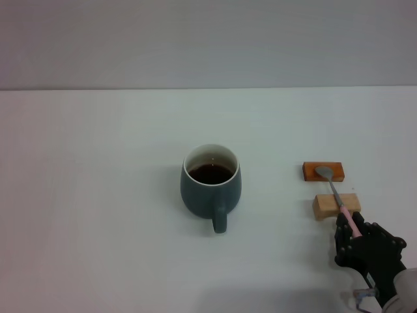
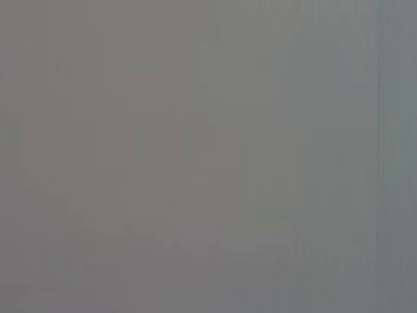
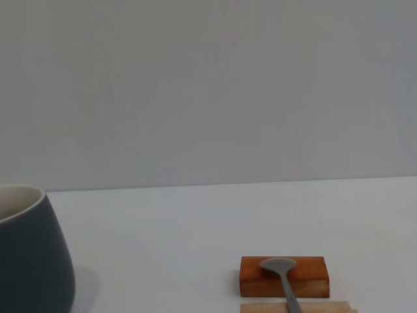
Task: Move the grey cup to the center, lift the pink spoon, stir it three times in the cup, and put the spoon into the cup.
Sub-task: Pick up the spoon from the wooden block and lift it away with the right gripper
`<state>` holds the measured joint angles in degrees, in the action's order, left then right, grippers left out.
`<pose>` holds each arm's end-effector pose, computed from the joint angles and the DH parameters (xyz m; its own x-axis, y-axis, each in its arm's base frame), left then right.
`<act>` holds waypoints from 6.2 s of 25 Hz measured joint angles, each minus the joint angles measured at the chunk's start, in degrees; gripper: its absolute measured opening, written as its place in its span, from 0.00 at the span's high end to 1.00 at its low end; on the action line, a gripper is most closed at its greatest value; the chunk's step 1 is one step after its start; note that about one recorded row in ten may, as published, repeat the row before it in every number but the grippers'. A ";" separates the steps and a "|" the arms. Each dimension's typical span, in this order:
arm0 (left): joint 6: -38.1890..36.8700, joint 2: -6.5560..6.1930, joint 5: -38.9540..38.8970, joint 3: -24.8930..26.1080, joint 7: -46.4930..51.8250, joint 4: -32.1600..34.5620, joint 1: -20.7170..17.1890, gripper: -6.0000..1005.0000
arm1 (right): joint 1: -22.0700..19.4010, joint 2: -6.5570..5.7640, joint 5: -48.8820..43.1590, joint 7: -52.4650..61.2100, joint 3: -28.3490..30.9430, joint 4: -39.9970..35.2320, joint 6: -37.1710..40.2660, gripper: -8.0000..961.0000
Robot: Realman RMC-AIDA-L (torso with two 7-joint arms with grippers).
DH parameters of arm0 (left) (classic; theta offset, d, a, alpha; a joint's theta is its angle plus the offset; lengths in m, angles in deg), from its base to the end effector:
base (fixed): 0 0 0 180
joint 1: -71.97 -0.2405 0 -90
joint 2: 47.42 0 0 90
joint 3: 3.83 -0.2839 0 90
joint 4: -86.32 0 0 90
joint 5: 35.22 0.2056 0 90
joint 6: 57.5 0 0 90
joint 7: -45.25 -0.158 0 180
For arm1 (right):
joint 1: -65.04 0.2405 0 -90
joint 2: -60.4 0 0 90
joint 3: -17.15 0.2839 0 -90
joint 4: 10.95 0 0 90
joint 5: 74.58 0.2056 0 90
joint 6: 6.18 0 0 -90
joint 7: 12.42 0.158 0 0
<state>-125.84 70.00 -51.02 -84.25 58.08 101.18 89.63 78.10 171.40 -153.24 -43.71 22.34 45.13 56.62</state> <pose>-0.3984 0.3312 0.0741 0.6622 -0.2199 0.7164 0.7492 0.2111 -0.6278 0.3142 0.2337 -0.1134 0.6626 -0.3061 -0.6836 -0.7434 -0.1572 -0.6501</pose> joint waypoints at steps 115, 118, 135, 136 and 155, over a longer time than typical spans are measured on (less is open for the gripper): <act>-0.09 -0.10 -0.10 0.16 0.61 -0.03 -0.25 0.95 | 1.95 -1.30 -1.29 0.10 0.43 0.70 -3.30 0.75; -0.12 -0.09 -0.09 0.47 0.61 -0.01 -0.27 0.95 | 1.79 -1.32 -1.39 0.09 0.65 0.70 -3.37 0.75; -0.21 -0.08 0.31 0.70 0.61 0.00 -0.26 0.95 | 1.29 -1.15 -1.45 0.44 0.87 0.48 -3.42 0.75; -0.23 -0.09 0.34 0.71 0.61 0.00 -0.27 0.95 | 1.21 -1.08 -1.40 0.43 0.88 0.45 -3.42 0.75; -0.70 -0.01 0.37 0.71 0.61 0.01 -0.58 0.95 | 0.52 -0.97 -1.23 0.08 1.57 0.61 -3.41 0.79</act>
<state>-126.55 69.99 -50.65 -83.55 58.69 101.18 89.05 78.63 170.43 -154.47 -43.63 23.91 45.74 53.21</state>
